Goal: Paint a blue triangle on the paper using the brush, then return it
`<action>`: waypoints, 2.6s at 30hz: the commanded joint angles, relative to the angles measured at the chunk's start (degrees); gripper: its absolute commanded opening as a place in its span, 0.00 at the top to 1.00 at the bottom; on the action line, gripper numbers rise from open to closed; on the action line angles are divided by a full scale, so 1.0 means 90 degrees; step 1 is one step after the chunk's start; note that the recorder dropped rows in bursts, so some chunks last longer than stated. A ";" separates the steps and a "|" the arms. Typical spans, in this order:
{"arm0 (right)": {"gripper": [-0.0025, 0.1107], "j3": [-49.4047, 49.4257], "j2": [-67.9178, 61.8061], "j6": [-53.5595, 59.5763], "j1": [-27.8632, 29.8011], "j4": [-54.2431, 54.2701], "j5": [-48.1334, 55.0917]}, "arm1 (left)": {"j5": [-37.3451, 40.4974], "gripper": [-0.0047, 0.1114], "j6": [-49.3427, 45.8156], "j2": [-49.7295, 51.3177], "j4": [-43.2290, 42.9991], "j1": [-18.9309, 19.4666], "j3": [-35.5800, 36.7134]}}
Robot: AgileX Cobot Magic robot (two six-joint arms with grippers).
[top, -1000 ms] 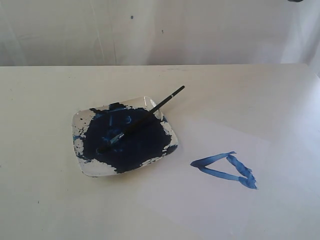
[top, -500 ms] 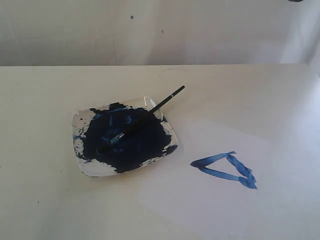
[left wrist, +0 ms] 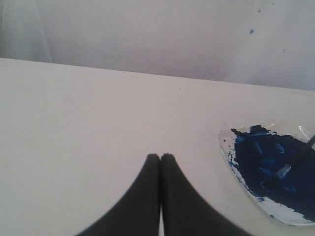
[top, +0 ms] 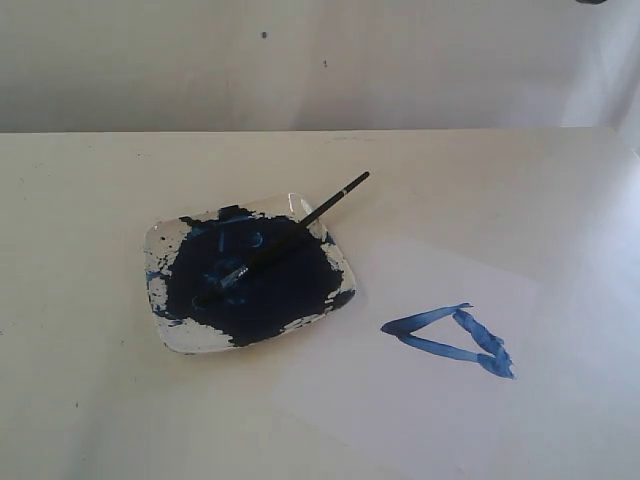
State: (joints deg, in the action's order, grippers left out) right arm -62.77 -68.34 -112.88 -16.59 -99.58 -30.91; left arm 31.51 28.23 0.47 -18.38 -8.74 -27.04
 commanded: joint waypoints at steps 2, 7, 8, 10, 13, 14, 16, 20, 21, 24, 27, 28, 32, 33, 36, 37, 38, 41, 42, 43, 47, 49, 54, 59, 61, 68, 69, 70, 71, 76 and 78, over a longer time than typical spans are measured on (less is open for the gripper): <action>0.98 0.0029 0.0019 0.0001 -0.0002 -0.0040 0.0008 | -0.0001 0.96 0.0033 -0.0052 0.0312 0.0025 0.0044; 0.98 0.0029 0.0019 0.0001 -0.0002 -0.0040 0.0008 | -0.0060 0.96 0.0033 -0.0052 0.1438 0.0025 0.0098; 0.98 0.0029 0.0019 0.0001 -0.0002 -0.0040 0.0008 | -0.0192 0.96 0.0033 -0.0052 0.1696 0.0025 0.0207; 0.98 0.0029 0.0019 0.0001 -0.0002 -0.0040 0.0008 | -0.0595 0.96 -0.0011 -0.0052 0.2079 0.0025 0.0537; 0.98 0.0029 0.0019 0.0001 -0.0002 -0.0040 0.0008 | -0.1468 0.96 -0.0370 -0.0052 0.2398 0.0025 0.1339; 0.98 0.0029 0.0019 0.0001 -0.0002 -0.0040 0.0008 | -0.1735 0.96 -0.0413 -0.0052 0.2426 0.0025 0.1551; 0.98 0.0029 0.0019 0.0001 -0.0002 -0.0040 0.0008 | -0.2150 0.96 -0.0415 -0.0052 0.2440 0.0025 0.2023; 0.98 0.0029 0.0019 0.0001 -0.0002 -0.0040 0.0008 | -0.2455 0.96 -0.0491 -0.0052 0.2440 0.0025 0.2766; 0.98 0.0029 0.0019 0.0001 -0.0002 -0.0040 0.0008 | -0.2486 0.96 -0.0562 -0.0052 0.2440 0.0025 0.2906; 0.98 0.0029 0.0019 0.0001 -0.0002 -0.0040 0.0008 | -0.2303 0.96 -0.0924 -0.0052 0.2440 0.0025 0.3005; 0.98 0.0029 0.0019 0.0001 -0.0002 -0.0040 0.0008 | -0.2163 0.96 -0.1723 -0.0052 0.2471 0.0025 0.3005; 0.98 0.0029 0.0019 0.0001 -0.0002 -0.0040 0.0008 | -0.2163 0.96 -0.1961 -0.0052 0.2485 0.0025 0.3005; 0.98 0.0029 0.0019 0.0001 -0.0002 -0.0040 0.0008 | -0.2163 0.96 -0.2713 -0.0052 0.2511 0.0025 0.3005; 0.98 0.0029 0.0019 0.0001 -0.0002 -0.0040 0.0008 | -0.2163 0.96 -0.2800 -0.0052 0.2511 0.0025 0.3005; 0.98 0.0029 0.0019 0.0001 -0.0002 -0.0040 0.0008 | -0.2163 0.96 -0.3027 -0.0052 0.2511 0.0080 0.3005; 0.98 0.0029 0.0019 0.0001 -0.0002 -0.0040 0.0008 | -0.2163 0.96 -0.3027 -0.0052 0.2511 0.0156 0.3005; 0.98 0.0029 0.0019 0.0001 -0.0002 -0.0040 0.0008 | -0.2163 0.96 -0.2994 -0.0052 0.2555 0.0248 0.3005; 0.98 0.0029 0.0019 0.0001 -0.0002 -0.0040 0.0008 | -0.2163 0.96 -0.2994 -0.0052 0.2644 0.0441 0.3005; 0.98 0.0029 0.0019 0.0001 -0.0002 -0.0040 0.0008 | -0.2163 0.96 -0.2994 -0.0052 0.2659 0.0447 0.3005; 0.98 0.0029 0.0019 0.0001 -0.0002 -0.0040 0.0008 | -0.2163 0.96 -0.2977 -0.0052 0.2658 0.0447 0.3005; 0.98 0.0029 0.0019 0.0001 -0.0002 -0.0040 0.0008 | -0.2163 0.96 -0.2521 -0.0052 0.2658 0.0447 0.3005; 0.98 0.0029 0.0019 0.0001 -0.0002 -0.0040 0.0008 | -0.2163 0.96 -0.2330 -0.0052 0.2658 0.0447 0.3005; 0.98 0.0029 0.0019 0.0001 -0.0002 -0.0040 0.0008 | -0.2177 0.96 -0.2176 -0.0052 0.2658 0.0447 0.3005; 0.98 0.0029 0.0019 0.0001 -0.0002 -0.0040 0.0008 | -0.2188 0.96 -0.2176 -0.0052 0.2658 0.0447 0.3005; 0.98 0.0029 0.0019 0.0001 -0.0002 -0.0040 0.0008 | -0.2188 0.96 -0.2176 -0.0052 0.2658 0.0447 0.3005; 0.98 0.0029 0.0019 0.0001 -0.0002 -0.0040 0.0008 | -0.2188 0.96 -0.2176 -0.0052 0.2658 0.0447 0.3005; 0.98 0.0029 0.0019 0.0001 -0.0002 -0.0040 0.0008 | -0.2188 0.96 -0.2176 -0.0052 0.2658 0.0447 0.3005; 0.98 0.0029 0.0019 0.0001 -0.0002 -0.0040 0.0008 | -0.2188 0.96 -0.2176 -0.0052 0.2658 0.0447 0.3005; 0.98 0.0029 0.0019 0.0001 -0.0002 -0.0040 0.0008 | -0.2188 0.96 -0.2176 -0.0052 0.2658 0.0447 0.3005; 0.98 0.0029 0.0113 0.0001 -0.0002 -0.0040 0.0075 | -0.2188 0.96 -0.2176 -0.0052 0.2658 0.0447 0.3005; 0.98 0.0045 0.0276 0.0146 -0.0002 -0.0040 0.0292 | -0.2188 0.96 -0.2176 -0.0052 0.2658 0.0447 0.3005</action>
State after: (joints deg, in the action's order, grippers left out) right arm -62.77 -67.81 -112.73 -16.59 -99.58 -30.41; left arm 11.87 8.27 0.22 4.92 -4.86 -0.17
